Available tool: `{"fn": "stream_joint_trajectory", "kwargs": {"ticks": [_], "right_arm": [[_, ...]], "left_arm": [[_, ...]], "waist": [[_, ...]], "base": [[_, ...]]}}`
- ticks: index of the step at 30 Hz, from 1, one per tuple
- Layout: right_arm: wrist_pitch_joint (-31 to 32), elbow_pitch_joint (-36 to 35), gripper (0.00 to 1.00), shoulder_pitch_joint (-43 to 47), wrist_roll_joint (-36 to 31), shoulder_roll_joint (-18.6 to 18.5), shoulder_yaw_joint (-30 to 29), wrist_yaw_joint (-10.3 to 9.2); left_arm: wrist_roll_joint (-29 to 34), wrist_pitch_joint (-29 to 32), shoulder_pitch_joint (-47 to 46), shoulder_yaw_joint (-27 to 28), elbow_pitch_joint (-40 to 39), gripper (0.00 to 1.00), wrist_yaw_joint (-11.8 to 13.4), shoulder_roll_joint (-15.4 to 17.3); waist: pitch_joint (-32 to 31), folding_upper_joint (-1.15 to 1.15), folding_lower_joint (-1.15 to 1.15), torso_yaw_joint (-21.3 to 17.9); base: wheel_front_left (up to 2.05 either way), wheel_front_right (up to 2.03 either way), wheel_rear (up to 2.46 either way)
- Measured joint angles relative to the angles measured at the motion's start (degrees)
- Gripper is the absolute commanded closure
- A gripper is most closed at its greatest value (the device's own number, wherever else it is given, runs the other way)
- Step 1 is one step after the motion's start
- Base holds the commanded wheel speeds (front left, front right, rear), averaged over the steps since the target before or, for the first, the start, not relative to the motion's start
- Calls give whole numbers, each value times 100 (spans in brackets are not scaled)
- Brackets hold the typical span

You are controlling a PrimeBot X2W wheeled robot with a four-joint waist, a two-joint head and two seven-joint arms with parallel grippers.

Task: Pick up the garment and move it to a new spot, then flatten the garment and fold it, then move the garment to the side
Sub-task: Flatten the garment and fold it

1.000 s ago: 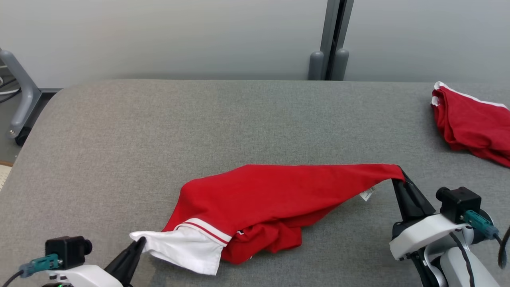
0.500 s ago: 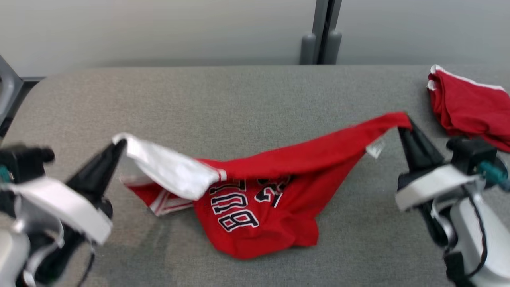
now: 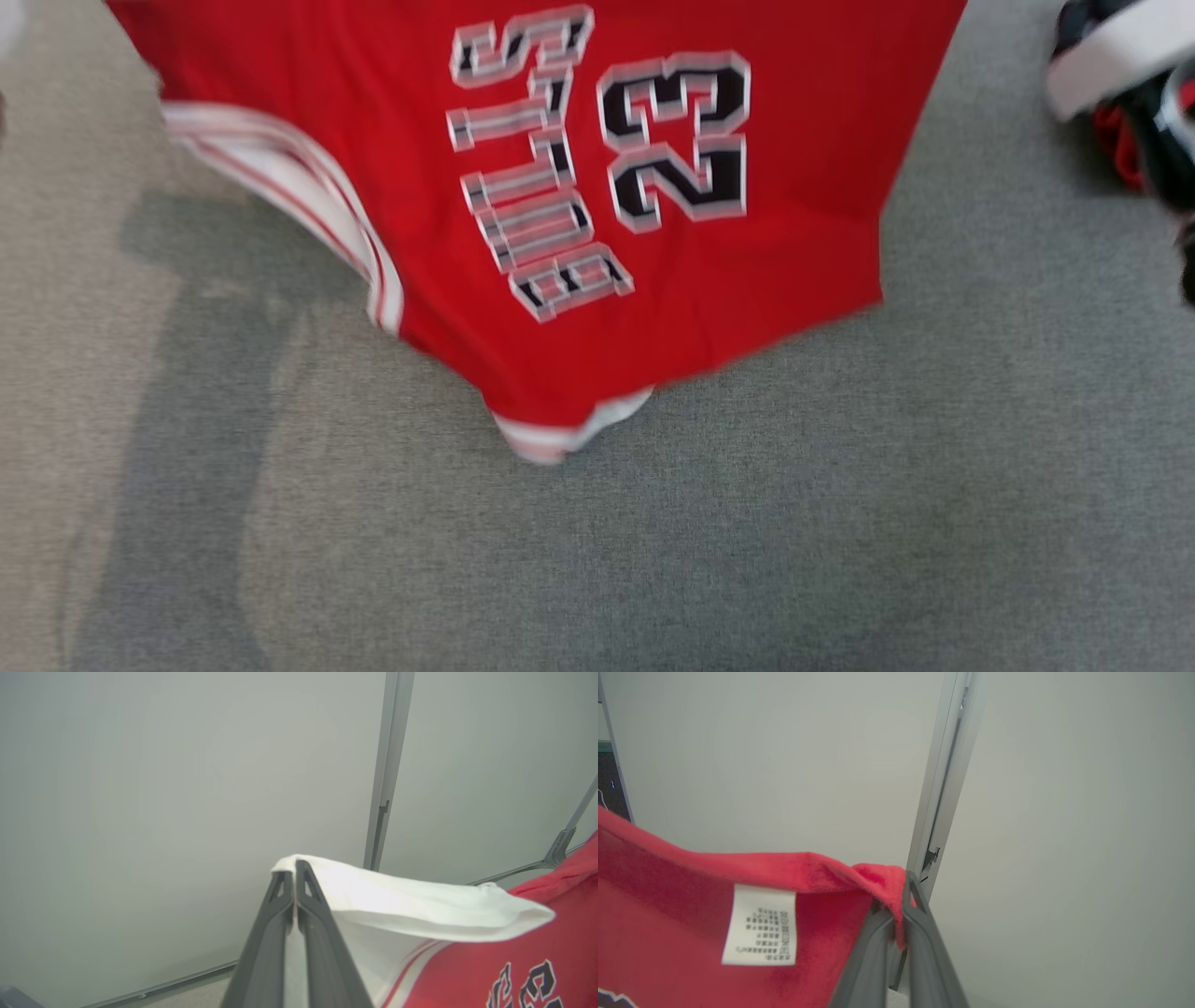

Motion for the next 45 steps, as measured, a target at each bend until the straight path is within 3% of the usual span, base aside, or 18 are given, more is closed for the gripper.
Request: {"fn": "stream_joint_trajectory", "kwargs": {"ticks": [7,11,16,22,28,33,45], "right_arm": [[41,664,100,-2061,193,-207,417,0],[-16,949,100,-2763,204,-249,465,1],[-311,1436,100,-3704,200,-394,549,1],[-578,1940,100,-4239,189,-388,634,1],[-632,2347,100,-4159,235,-268,973,1],[-676,2613,100,-3449,328,-111,1388,0],[-719,2402,100,-1293,1188,-107,2587,0]], "left_arm": [[481,-65,-2347,-214,1445,100,-118,-74],[679,-201,-3162,-303,1884,100,-123,-84],[968,-849,-4146,-403,2525,100,-145,-291],[1050,-1249,-4740,-555,3230,100,-168,-506],[666,-1063,-4653,-907,3642,100,-168,-657],[85,-515,-3977,-1533,3565,100,-168,-613],[-1630,531,-1582,-2821,2453,100,-168,229]], "waist": [[873,0,0,-153],[1135,0,0,-198],[1421,0,1,-215],[1433,0,0,-146],[1339,0,0,-75],[1172,0,0,-29],[78,0,0,34]], "base": [[0,0,0],[0,0,0],[0,0,0],[0,0,0],[0,0,0],[0,0,0],[0,0,0]]}}
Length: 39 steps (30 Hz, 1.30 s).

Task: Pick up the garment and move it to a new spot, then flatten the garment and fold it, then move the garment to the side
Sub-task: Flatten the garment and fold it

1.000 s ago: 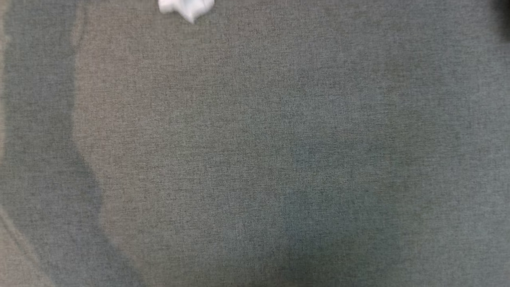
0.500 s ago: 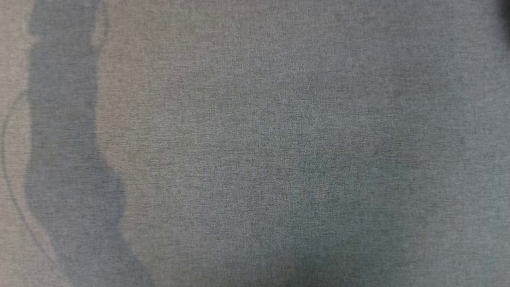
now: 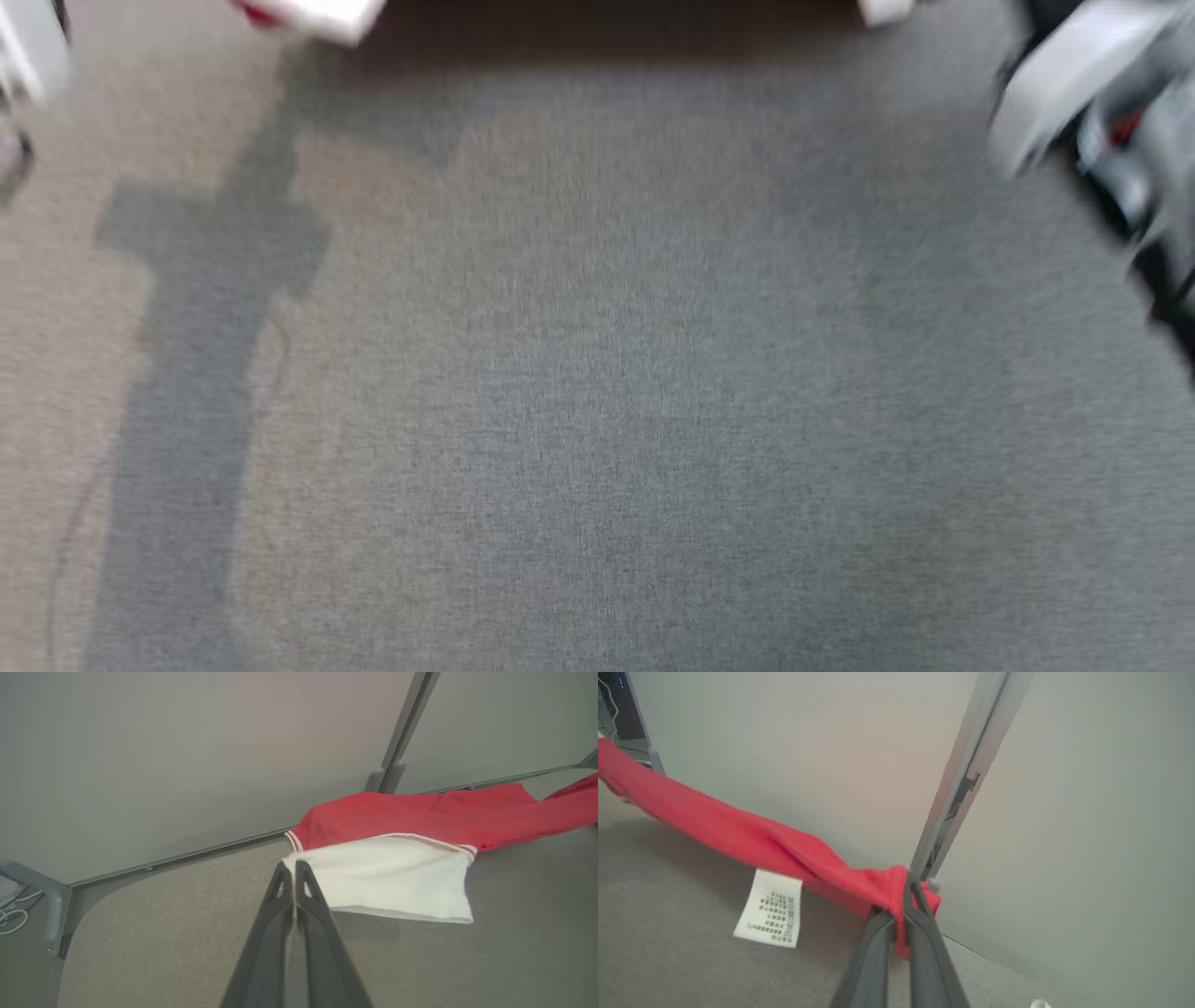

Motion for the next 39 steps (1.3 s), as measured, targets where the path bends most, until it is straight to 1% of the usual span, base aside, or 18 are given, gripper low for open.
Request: {"fn": "stream_joint_trajectory", "kwargs": {"ticks": [4,11,14,15,16,20,22,25,28,35,39], "right_arm": [[309,-412,100,749,555,-145,857,1],[940,-1380,100,1528,1623,-746,2025,0],[1080,-1838,100,1761,1927,-1036,2383,0],[1124,-1997,100,1839,1987,-1144,2462,0],[1195,-2124,100,1918,2039,-1244,2508,0],[1501,-2821,100,2349,2267,-1608,2642,0],[1626,-3118,100,2532,2348,-1871,2649,0],[1857,-3448,100,2852,2402,-2216,2660,0],[2065,-3701,100,3198,2548,-2550,2661,0],[2479,-4467,100,3889,2784,-3150,2483,1],[2590,-4710,100,4058,2811,-3307,2286,0]], "left_arm": [[-468,232,944,-353,-544,100,0,433],[-1282,545,2448,-715,-1586,100,0,1115],[-1581,720,3022,-824,-2076,100,3,1424],[-1691,786,3211,-876,-2284,100,45,1546],[-1778,845,3387,-911,-2459,100,93,1660],[-2063,973,3951,-1029,-3338,100,416,2089],[-2202,977,4239,-1071,-3741,100,582,2307],[-2402,895,4641,-1141,-4301,100,786,2575],[-2536,758,4998,-1210,-4712,100,927,2844],[-2818,487,5660,-1363,-5462,100,1166,3316],[-2822,421,5682,-1354,-5675,100,1285,3370]], "waist": [[-532,0,0,-16],[-1383,0,0,-65],[-1670,0,0,-93],[-1753,0,0,-104],[-1827,0,0,-115],[-2031,0,0,-153],[-2084,0,0,-173],[-2140,0,0,-193],[-2170,0,0,-217],[-2208,0,0,-283],[-2187,0,0,-314]], "base": [[0,0,0],[0,0,0],[0,0,0],[0,0,0],[0,0,0],[0,0,0],[0,0,0],[0,0,0],[0,0,0],[0,0,0],[0,0,0]]}}
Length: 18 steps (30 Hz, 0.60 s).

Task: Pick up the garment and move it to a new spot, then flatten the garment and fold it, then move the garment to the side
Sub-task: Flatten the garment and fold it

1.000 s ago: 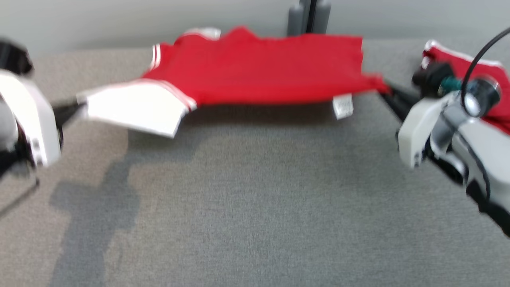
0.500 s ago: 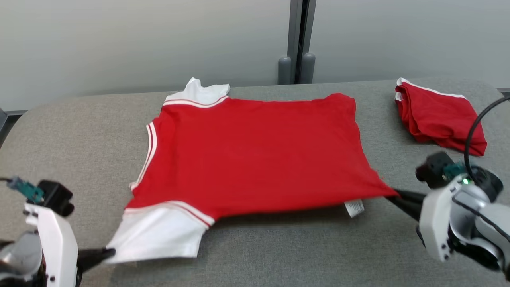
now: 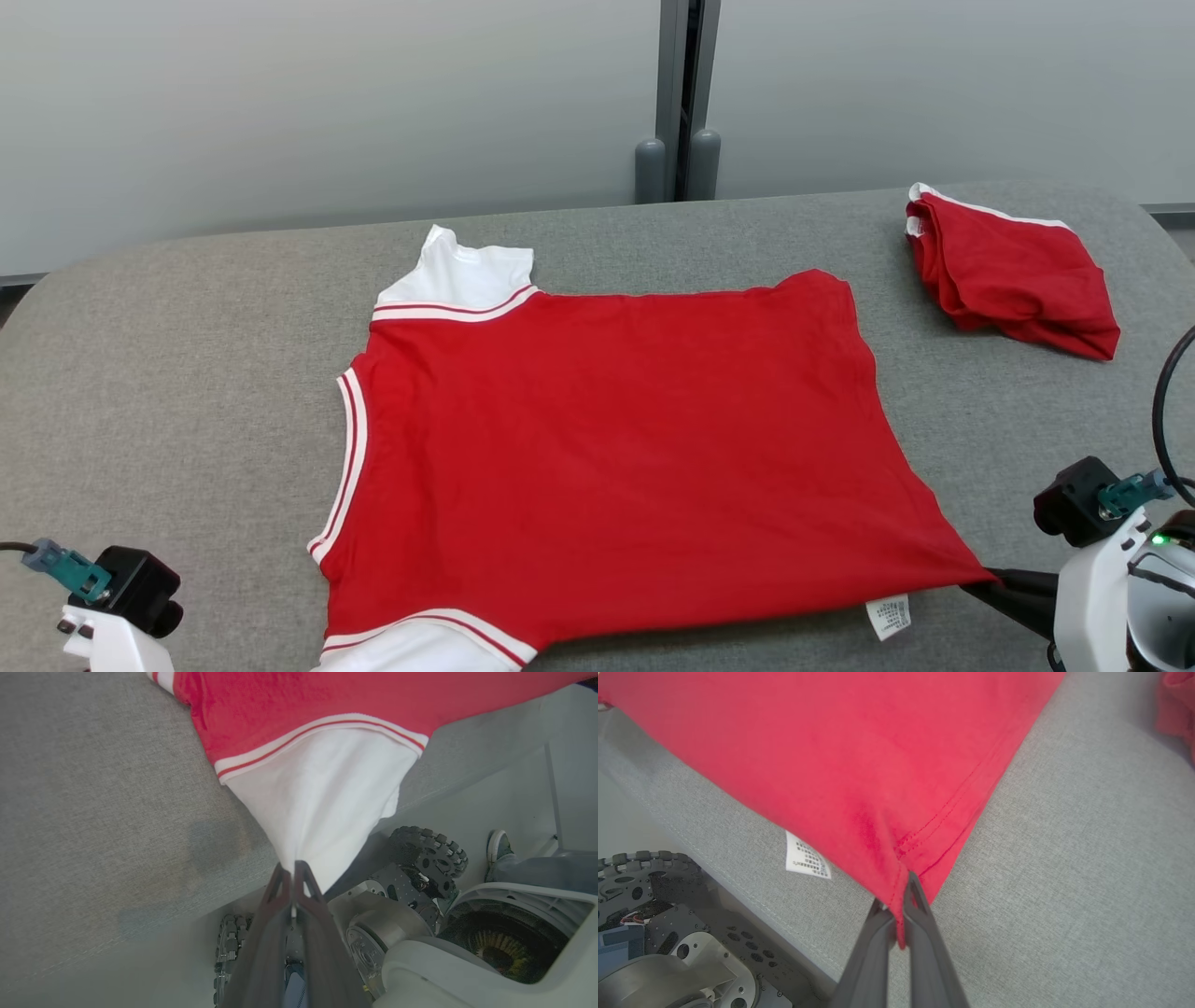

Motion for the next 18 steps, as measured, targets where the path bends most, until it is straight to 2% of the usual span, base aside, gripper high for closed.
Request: {"fn": "stream_joint_trajectory", "kwargs": {"ticks": [9,15,18], "right_arm": [[182,-26,100,152,-56,166,-571,0],[434,165,100,184,194,459,-932,0],[527,208,100,117,231,570,-1048,0]], "left_arm": [[181,87,-334,182,-69,100,108,-77],[272,325,-1008,482,265,100,79,-390],[336,633,-1388,525,595,100,-22,-635]], "waist": [[167,0,0,-33],[447,0,0,-43],[630,0,0,-60]], "base": [[0,0,0],[0,0,0],[0,0,0]]}}
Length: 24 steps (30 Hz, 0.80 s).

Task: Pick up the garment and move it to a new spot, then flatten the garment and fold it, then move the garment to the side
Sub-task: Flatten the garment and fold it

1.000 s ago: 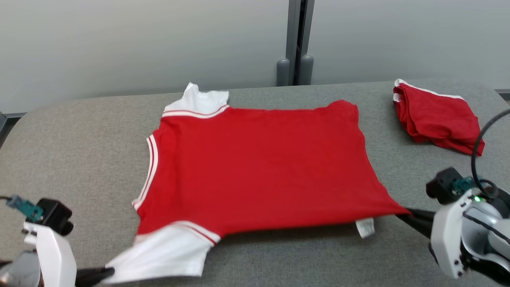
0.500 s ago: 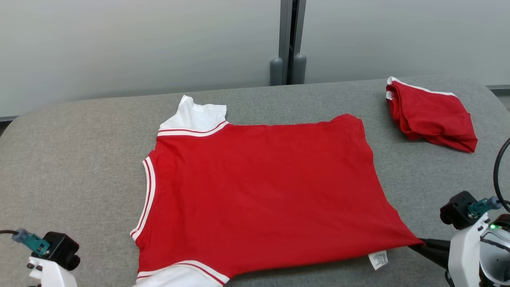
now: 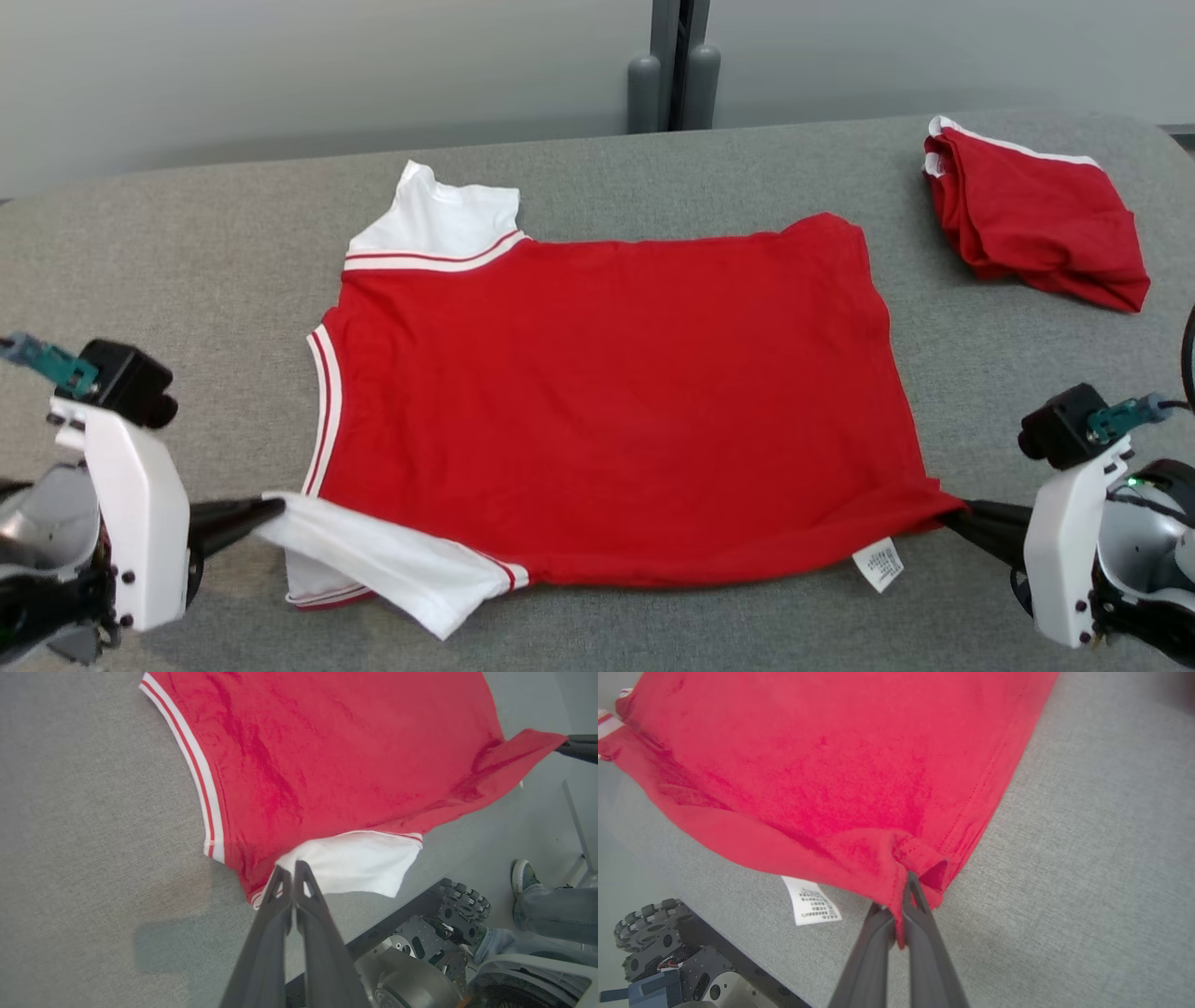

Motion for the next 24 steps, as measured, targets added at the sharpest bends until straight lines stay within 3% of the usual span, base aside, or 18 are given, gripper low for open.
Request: {"fn": "stream_joint_trajectory", "kwargs": {"ticks": [14,24], "right_arm": [[779,441,100,-460,828,376,-762,0],[985,527,100,-824,719,628,-865,0]], "left_arm": [[421,895,-1558,81,1599,100,-247,-1028],[546,1039,-2043,68,2439,100,-460,-1485]], "waist": [[795,0,0,-223],[1167,0,0,-276]], "base": [[0,0,0],[0,0,0]]}}
